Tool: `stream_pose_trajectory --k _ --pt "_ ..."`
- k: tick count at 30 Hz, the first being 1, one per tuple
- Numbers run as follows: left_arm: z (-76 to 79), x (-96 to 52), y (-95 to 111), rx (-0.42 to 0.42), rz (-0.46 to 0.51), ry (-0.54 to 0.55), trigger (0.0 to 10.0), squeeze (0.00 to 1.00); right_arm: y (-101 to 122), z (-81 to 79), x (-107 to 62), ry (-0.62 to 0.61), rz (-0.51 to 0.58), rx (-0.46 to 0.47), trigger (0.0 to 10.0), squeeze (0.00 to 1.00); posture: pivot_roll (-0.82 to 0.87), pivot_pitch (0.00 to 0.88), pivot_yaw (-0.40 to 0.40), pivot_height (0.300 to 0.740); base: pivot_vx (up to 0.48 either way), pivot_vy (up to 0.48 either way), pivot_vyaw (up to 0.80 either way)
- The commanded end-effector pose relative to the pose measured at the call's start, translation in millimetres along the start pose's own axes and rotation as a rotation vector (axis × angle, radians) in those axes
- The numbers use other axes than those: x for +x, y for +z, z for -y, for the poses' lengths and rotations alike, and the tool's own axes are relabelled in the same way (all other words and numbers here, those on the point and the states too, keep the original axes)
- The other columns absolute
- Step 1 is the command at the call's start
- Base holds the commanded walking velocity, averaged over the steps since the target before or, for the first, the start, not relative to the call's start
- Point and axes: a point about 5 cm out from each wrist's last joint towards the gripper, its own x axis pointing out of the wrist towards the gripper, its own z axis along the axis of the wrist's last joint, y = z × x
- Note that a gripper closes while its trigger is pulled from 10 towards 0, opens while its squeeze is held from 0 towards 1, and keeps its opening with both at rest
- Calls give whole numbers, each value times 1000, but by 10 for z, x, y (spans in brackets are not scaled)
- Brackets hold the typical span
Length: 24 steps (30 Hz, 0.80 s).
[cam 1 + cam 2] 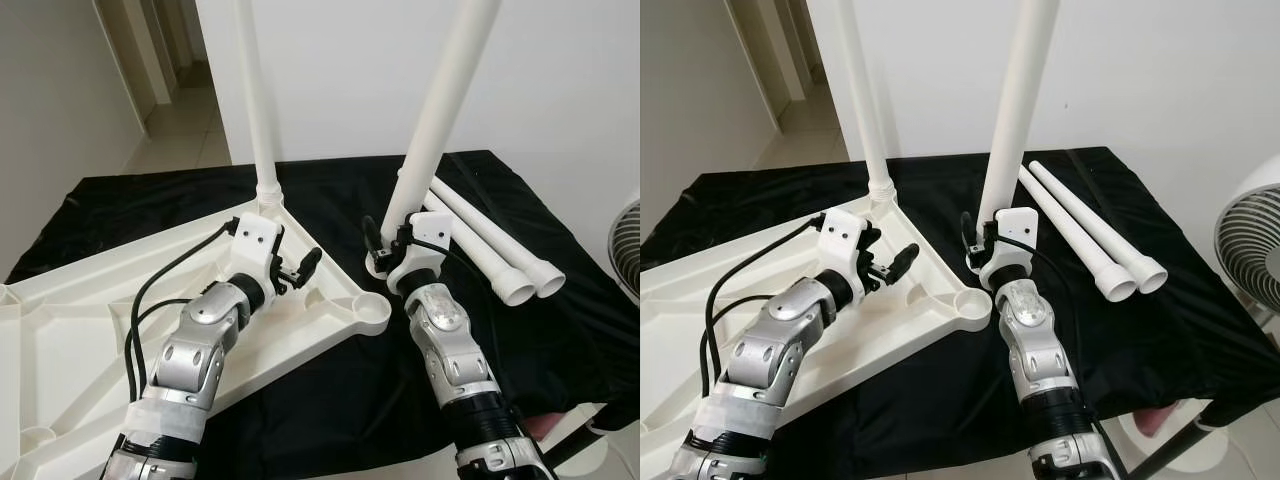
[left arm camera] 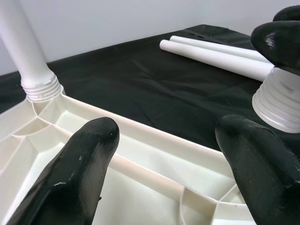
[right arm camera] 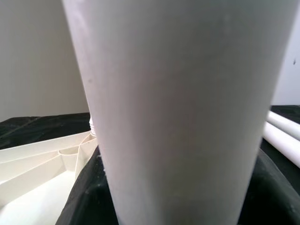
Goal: Building children table
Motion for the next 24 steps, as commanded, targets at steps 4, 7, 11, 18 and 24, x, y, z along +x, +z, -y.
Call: stream_pose_trajectory --k 4,7,11,18,24 --pt "28 29 -70 16 -20 12 10000 0 -19 12 -54 -23 -2 2 10000 0 -48 1 105 740 0 0 0" --pt "68 11 -60 49 -15 -21 10000 0 -26 11 -78 -13 1 56 10000 0 -11 0 55 740 0 0 0" --pt "69 -18 -48 57 -9 -32 10000 0 -27 1 -76 -4 1 66 10000 0 -11 0 55 740 0 0 0" --pt "152 -190 -73 112 -9 -114 10000 0 -45 -14 -31 35 -19 49 10000 0 36 12 16 740 0 0 0" --pt "199 -231 -111 108 -19 -105 10000 0 -96 -2 -35 59 -58 8 10000 0 53 33 6 740 0 0 0"
